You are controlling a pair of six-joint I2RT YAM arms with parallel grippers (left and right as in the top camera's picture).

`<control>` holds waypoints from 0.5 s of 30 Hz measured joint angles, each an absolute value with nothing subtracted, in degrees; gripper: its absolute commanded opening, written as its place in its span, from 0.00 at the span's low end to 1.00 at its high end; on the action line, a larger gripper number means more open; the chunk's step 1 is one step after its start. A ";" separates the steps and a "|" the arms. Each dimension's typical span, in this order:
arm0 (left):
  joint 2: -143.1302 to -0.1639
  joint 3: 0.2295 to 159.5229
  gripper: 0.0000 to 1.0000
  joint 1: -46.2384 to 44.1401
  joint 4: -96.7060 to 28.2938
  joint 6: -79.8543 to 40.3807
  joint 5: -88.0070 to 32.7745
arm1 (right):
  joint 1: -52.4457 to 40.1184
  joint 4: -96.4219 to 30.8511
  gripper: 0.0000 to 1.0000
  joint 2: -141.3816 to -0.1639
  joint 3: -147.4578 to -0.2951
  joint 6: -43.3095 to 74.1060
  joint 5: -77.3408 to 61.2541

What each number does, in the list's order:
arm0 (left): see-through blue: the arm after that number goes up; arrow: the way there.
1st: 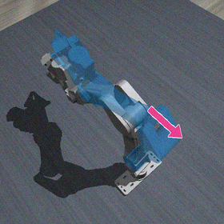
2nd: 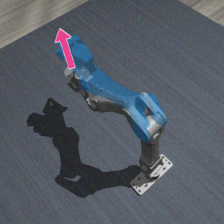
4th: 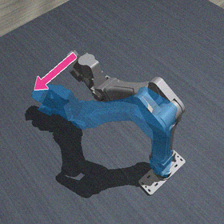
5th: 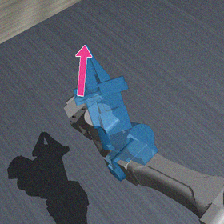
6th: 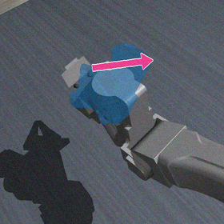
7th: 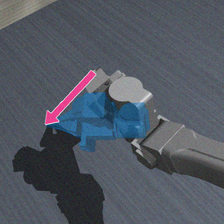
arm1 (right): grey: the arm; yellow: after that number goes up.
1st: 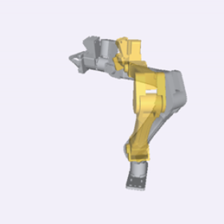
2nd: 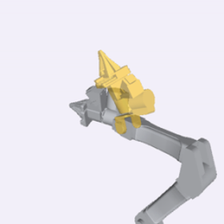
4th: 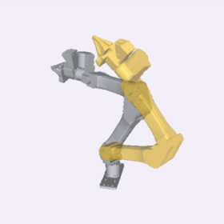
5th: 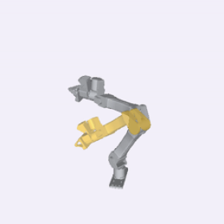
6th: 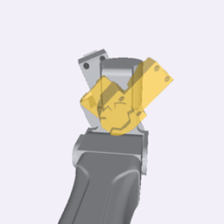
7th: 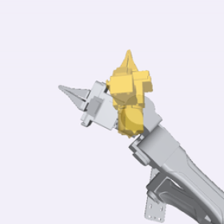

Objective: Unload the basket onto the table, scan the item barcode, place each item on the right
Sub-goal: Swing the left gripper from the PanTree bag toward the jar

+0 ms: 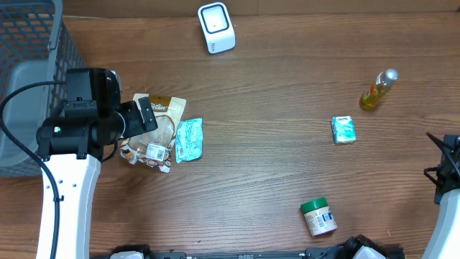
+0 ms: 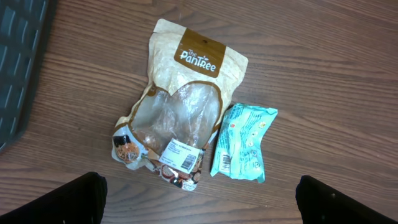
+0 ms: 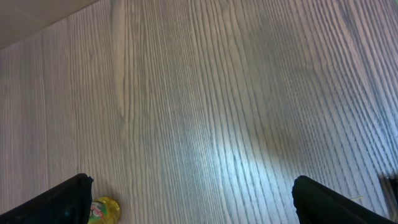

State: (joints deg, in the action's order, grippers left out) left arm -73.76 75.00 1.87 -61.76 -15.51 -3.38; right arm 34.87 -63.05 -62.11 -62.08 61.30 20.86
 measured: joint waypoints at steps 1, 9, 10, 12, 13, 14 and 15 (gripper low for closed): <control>-73.73 75.02 1.00 1.87 -61.73 -15.51 -3.46 | 34.89 -63.02 1.00 -62.22 -62.08 61.28 20.75; -74.17 75.42 1.00 1.85 -51.03 -18.13 -8.36 | 34.87 -63.02 1.00 -62.43 -62.08 61.30 20.73; -74.26 75.42 1.00 1.63 -50.83 -18.59 -10.48 | 34.89 -63.02 1.00 -62.43 -62.08 61.30 20.71; -74.54 75.42 0.84 1.04 -49.19 -19.97 -14.13 | 34.89 -63.05 1.00 -62.43 -62.08 61.30 20.75; -74.78 75.42 0.70 0.62 -47.83 -21.28 -16.32 | 34.87 -63.02 1.00 -62.43 -62.08 61.30 20.73; -75.09 75.42 0.62 0.03 -46.57 -22.79 -18.33 | 34.87 -63.05 1.00 -62.43 -62.08 61.30 20.73; -75.44 75.44 0.60 -0.78 -45.71 -24.43 -20.18 | 34.89 -63.02 1.00 -62.43 -62.08 61.30 20.73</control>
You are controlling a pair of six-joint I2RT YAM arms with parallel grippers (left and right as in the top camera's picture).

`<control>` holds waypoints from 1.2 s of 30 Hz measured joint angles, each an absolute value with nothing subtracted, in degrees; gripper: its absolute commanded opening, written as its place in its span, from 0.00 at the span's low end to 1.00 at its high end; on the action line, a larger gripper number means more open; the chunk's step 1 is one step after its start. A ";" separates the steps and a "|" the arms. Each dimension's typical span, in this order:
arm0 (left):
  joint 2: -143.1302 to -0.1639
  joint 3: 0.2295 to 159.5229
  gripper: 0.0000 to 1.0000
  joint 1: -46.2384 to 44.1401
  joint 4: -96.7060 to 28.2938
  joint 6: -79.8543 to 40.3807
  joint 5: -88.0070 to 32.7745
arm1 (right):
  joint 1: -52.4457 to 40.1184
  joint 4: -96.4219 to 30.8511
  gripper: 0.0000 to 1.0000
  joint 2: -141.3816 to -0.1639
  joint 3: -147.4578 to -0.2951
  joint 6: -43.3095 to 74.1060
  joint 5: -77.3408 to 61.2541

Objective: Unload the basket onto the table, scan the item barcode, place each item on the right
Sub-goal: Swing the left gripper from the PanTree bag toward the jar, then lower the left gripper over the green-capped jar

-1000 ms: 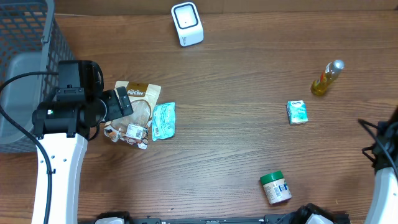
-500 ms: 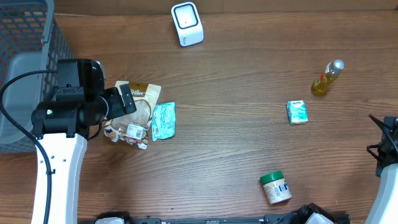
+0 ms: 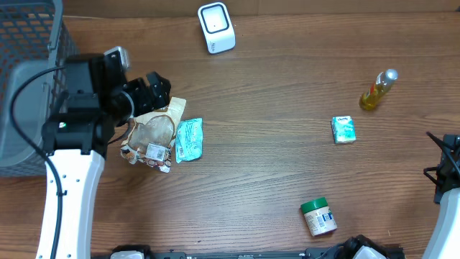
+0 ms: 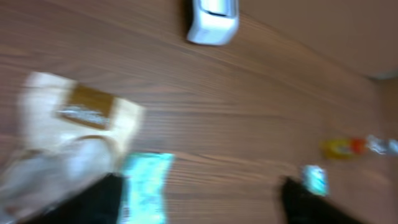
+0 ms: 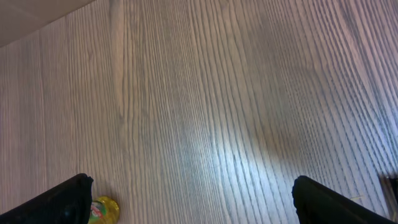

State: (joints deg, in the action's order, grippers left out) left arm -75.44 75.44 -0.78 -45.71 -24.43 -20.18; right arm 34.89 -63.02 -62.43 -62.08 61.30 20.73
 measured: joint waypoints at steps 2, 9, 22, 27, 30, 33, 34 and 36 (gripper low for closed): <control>-76.47 75.50 0.67 -3.79 -45.36 -27.73 -22.85 | 34.89 -63.07 1.00 -62.43 -62.08 61.30 20.73; -85.82 75.66 0.76 -25.52 -45.84 -38.87 -20.03 | 34.89 -63.02 1.00 -62.43 -62.08 61.30 20.75; -98.80 75.66 0.68 -48.60 -40.23 -58.08 -14.94 | 34.87 -63.07 1.00 -62.43 -62.08 61.30 20.71; -100.16 75.68 0.66 -55.00 -35.18 -63.75 -14.90 | 34.89 -63.02 1.00 -62.43 -62.08 61.28 20.71; -100.97 75.70 0.63 -57.89 -30.24 -68.07 -15.00 | 34.89 -63.07 1.00 -62.46 -62.08 61.28 20.71; -102.17 75.75 0.64 -59.64 -27.51 -72.99 -16.19 | 34.89 -63.05 1.00 -62.46 -62.08 61.30 20.71; -102.63 75.75 0.64 -59.99 -27.27 -74.26 -16.80 | 34.89 -63.02 1.00 -62.48 -62.08 61.30 20.73; -103.88 75.75 0.71 -60.71 -27.20 -76.58 -18.06 | 34.89 -63.02 1.00 -62.48 -62.08 61.30 20.73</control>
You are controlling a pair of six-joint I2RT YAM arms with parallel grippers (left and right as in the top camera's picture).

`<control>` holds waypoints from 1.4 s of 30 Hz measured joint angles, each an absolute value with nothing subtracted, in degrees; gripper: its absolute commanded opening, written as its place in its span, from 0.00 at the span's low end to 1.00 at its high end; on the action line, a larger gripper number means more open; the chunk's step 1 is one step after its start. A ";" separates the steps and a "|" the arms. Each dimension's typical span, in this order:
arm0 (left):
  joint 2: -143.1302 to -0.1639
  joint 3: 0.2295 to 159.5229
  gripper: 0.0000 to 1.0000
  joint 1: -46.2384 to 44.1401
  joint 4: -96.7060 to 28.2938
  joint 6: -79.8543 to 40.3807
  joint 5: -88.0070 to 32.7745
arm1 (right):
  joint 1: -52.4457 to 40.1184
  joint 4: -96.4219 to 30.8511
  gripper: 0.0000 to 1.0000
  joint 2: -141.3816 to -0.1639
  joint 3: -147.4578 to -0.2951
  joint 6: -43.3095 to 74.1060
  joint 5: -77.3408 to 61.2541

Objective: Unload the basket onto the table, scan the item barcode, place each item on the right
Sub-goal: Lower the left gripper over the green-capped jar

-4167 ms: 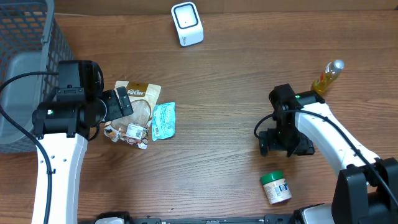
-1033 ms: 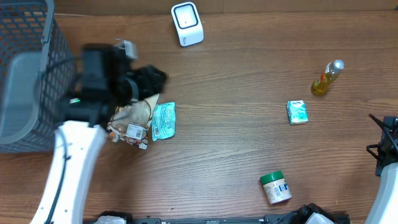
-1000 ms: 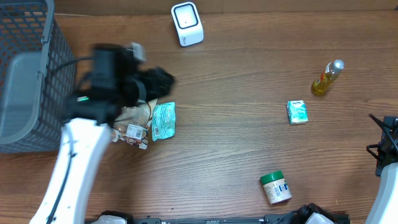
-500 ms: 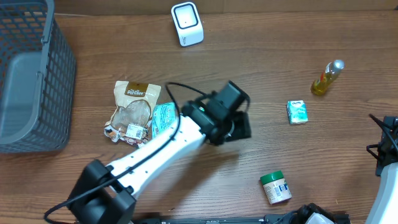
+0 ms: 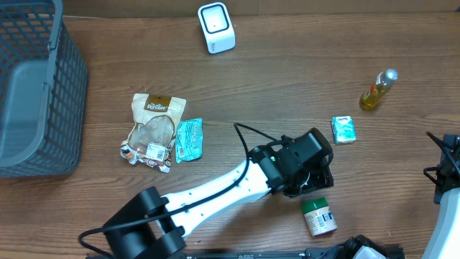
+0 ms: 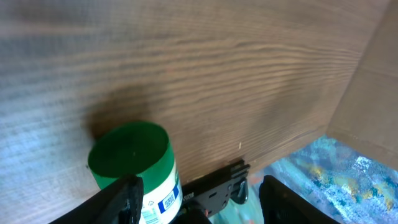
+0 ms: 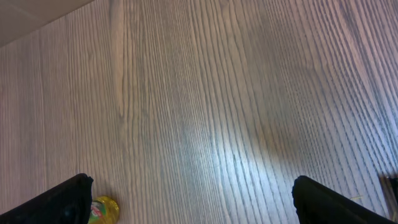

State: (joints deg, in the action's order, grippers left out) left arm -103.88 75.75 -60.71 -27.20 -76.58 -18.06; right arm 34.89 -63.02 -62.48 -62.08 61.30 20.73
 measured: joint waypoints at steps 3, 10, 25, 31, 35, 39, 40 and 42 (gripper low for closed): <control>-105.14 75.75 0.77 -61.60 -27.38 -78.70 -19.99 | 34.89 -63.02 1.00 -62.48 -62.08 61.30 20.73; -105.45 75.75 0.73 -64.16 -27.83 -80.99 -23.51 | 34.89 -63.05 1.00 -62.48 -62.08 61.30 20.73; -110.93 75.75 0.79 -67.75 -31.73 -90.52 -25.96 | 34.87 -63.05 1.00 -62.48 -62.08 61.30 20.73; -114.59 75.77 0.87 -67.66 -31.00 -91.61 -28.71 | 34.89 -63.02 1.00 -62.48 -62.08 61.32 20.71; -115.55 75.77 0.91 -67.20 -31.05 -92.03 -29.63 | 34.89 -63.05 1.00 -62.48 -62.08 61.28 20.73; -115.57 75.77 0.87 -66.17 -31.00 -91.98 -29.85 | 34.89 -63.05 1.00 -62.48 -62.08 61.30 20.71; -115.57 75.77 0.87 -65.84 -30.98 -91.94 -29.82 | 34.89 -63.02 1.00 -62.48 -62.08 61.30 20.73; -115.57 75.77 0.86 -65.25 -30.72 -91.53 -29.80 | 34.87 -63.02 1.00 -62.48 -62.08 61.28 20.71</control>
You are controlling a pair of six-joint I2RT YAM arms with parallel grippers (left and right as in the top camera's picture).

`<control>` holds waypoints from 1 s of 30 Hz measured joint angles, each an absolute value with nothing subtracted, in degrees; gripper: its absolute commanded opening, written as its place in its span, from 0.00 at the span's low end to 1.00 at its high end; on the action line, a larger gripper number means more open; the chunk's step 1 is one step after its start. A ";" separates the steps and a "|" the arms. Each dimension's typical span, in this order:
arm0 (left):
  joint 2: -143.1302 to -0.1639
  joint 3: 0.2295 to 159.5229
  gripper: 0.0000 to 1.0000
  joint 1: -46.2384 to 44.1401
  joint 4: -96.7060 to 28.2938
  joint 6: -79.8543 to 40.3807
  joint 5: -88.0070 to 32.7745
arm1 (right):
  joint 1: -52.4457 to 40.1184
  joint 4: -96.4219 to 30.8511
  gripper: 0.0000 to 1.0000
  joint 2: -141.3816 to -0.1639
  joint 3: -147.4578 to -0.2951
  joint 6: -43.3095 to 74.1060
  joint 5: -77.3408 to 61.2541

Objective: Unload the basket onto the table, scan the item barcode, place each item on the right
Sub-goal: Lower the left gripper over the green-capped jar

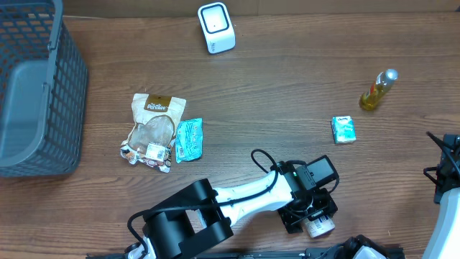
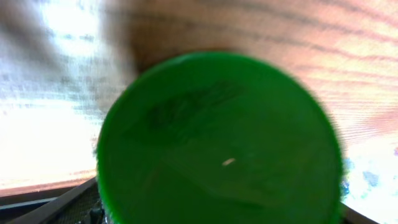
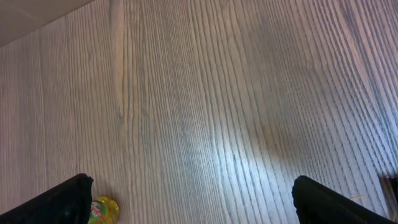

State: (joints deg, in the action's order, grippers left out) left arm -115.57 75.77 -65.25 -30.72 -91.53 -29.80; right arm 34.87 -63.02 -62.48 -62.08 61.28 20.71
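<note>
A jar with a green lid (image 1: 321, 226) lies near the front edge of the table, right of centre. My left gripper (image 1: 309, 211) is down over it. In the left wrist view the green lid (image 2: 217, 137) fills the frame, and the left gripper (image 2: 214, 214) stands open with a dark finger at each lower corner beside the lid. A white scanner (image 1: 216, 27) stands at the far edge. My right gripper (image 3: 189, 205) is open over bare wood at the right edge (image 1: 445, 169).
A grey basket (image 1: 32, 93) stands at far left. A Pantree pouch (image 1: 154, 124) and a teal packet (image 1: 189, 139) lie left of centre. A teal box (image 1: 343, 129) and a yellow bottle (image 1: 377, 90) sit at right; the bottle's top (image 3: 102, 208) shows by my right gripper.
My left gripper has come forward and down from just behind the jar to right over it. The green lid, then small and low in the wrist view, now fills it. The right arm is unchanged.
My left gripper was open over the Pantree pouch and teal packet at the left. Then it was raised and turned toward the scanner. Later it was across the table just behind the green-lidded jar, and now it is closely over the lid. The right arm stayed still.
</note>
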 measured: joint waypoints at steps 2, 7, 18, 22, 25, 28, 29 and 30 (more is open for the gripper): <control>-115.57 75.77 0.84 -64.69 -30.59 -90.91 -29.80 | 34.89 -63.05 1.00 -62.48 -62.08 61.30 20.73; -115.57 75.77 0.73 -63.96 -30.55 -89.69 -29.76 | 34.89 -63.02 1.00 -62.48 -62.08 61.28 20.71; -115.57 75.77 0.65 -63.86 -29.89 -89.38 -29.69 | 34.89 -63.05 1.00 -62.48 -62.08 61.32 20.73; -115.57 75.77 0.59 -63.46 -28.40 -88.53 -28.91 | 34.89 -63.02 1.00 -62.48 -62.08 61.30 20.73; -115.57 75.77 0.59 -62.72 -26.44 -86.80 -28.16 | 34.89 -63.05 1.00 -62.48 -62.08 61.30 20.71; -115.59 75.77 0.61 -61.36 -23.92 -84.31 -27.03 | 34.87 -63.00 1.00 -62.48 -62.08 61.30 20.73; -115.59 75.77 0.61 -60.88 -22.74 -83.42 -26.68 | 34.87 -63.05 1.00 -62.48 -62.08 61.30 20.73; -115.59 75.77 0.62 -60.20 -21.12 -82.04 -26.17 | 34.89 -63.00 1.00 -62.48 -62.08 61.30 20.73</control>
